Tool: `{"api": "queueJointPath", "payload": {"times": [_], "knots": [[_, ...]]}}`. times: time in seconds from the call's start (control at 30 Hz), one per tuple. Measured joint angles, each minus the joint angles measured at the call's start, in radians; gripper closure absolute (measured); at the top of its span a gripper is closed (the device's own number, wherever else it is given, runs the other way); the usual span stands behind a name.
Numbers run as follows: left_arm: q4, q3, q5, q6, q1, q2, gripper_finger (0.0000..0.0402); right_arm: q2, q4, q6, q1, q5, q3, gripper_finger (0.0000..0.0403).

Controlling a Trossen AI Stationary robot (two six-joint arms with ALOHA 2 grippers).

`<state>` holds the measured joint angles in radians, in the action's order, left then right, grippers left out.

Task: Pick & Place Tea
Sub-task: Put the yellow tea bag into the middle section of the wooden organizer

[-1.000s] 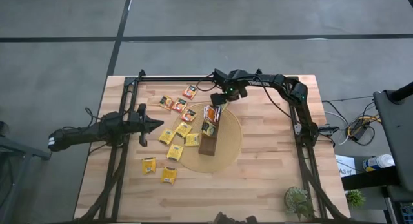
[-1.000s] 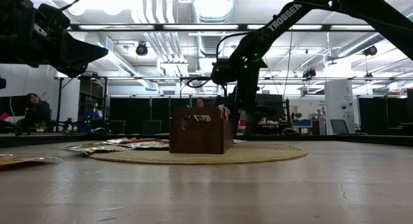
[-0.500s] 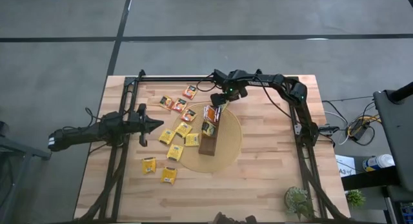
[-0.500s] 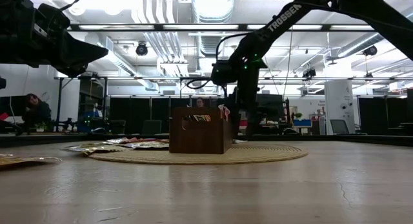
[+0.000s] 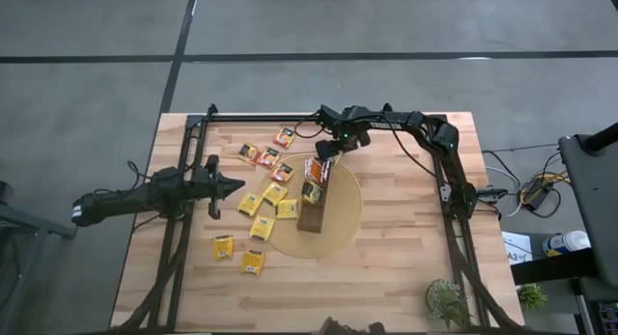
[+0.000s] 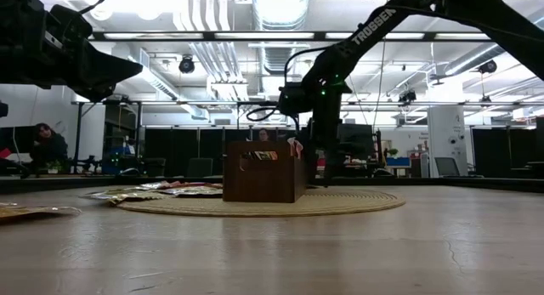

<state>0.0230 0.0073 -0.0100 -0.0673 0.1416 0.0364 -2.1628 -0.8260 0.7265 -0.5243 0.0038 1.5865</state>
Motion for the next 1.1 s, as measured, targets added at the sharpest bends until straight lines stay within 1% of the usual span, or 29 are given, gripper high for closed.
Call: {"api": "queueJointPath", "payload": {"times": [0.1,0.2,0.23,0.27,0.43,0.73,0.97,1.1], "knots": [[0.0,0.0,0.0,0.0,0.0,0.0,0.0402,0.002,0.003,0.001,0.0,0.004,-0.014,0.0298],[0.0,0.0,0.0,0.0,0.0,0.0,0.0402,0.003,0.004,0.004,-0.001,0.004,-0.028,0.0365],[0.0,0.0,0.0,0.0,0.0,0.0,0.0402,0.004,0.006,0.003,-0.002,0.004,-0.032,0.0379],[0.0,0.0,0.0,0.0,0.0,0.0,0.0402,0.005,0.007,0.002,-0.001,0.007,-0.035,0.0384],[0.0,0.0,0.0,0.0,0.0,0.0,0.0402,0.013,0.004,-0.017,0.003,0.023,-0.04,0.0394],[0.0,0.0,0.0,0.0,0.0,0.0,0.0402,0.083,-0.009,-0.052,0.003,0.049,-0.046,0.0395],[0.0,0.0,0.0,0.0,0.0,0.0,0.0402,0.107,-0.009,-0.07,0.008,0.059,-0.048,0.0395],[0.0,0.0,0.0,0.0,0.0,0.0,0.0402,0.112,-0.016,-0.088,0.01,0.082,-0.048,0.0395]]}}
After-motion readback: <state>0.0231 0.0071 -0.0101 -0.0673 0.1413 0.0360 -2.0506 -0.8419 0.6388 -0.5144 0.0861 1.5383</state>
